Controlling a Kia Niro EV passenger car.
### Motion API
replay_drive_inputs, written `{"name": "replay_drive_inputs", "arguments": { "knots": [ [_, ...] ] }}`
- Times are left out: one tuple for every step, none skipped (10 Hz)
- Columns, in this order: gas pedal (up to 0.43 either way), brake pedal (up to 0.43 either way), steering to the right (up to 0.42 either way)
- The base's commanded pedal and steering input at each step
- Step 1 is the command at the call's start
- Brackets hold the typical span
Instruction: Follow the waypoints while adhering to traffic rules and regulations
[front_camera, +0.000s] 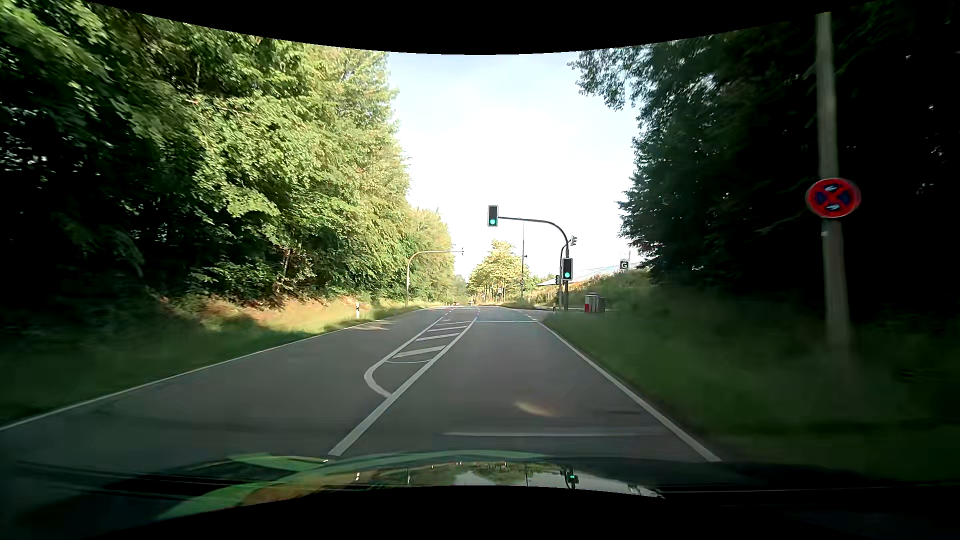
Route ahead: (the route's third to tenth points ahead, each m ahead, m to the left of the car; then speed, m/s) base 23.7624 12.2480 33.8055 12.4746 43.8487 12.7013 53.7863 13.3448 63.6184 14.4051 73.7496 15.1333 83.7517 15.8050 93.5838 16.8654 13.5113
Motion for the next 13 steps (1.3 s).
{"name": "replay_drive_inputs", "arguments": {
  "knots": [
    [0.118,0.000,-0.004],
    [0.118,0.000,-0.004],
    [0.118,0.000,-0.005],
    [0.118,0.000,-0.006],
    [0.118,0.000,-0.006],
    [0.118,0.000,-0.007],
    [0.118,0.000,-0.008],
    [0.130,0.000,-0.008],
    [0.130,0.000,-0.008],
    [0.130,0.000,-0.008],
    [0.130,0.000,-0.008],
    [0.130,0.000,-0.008],
    [0.130,0.000,-0.008]
  ]
}}
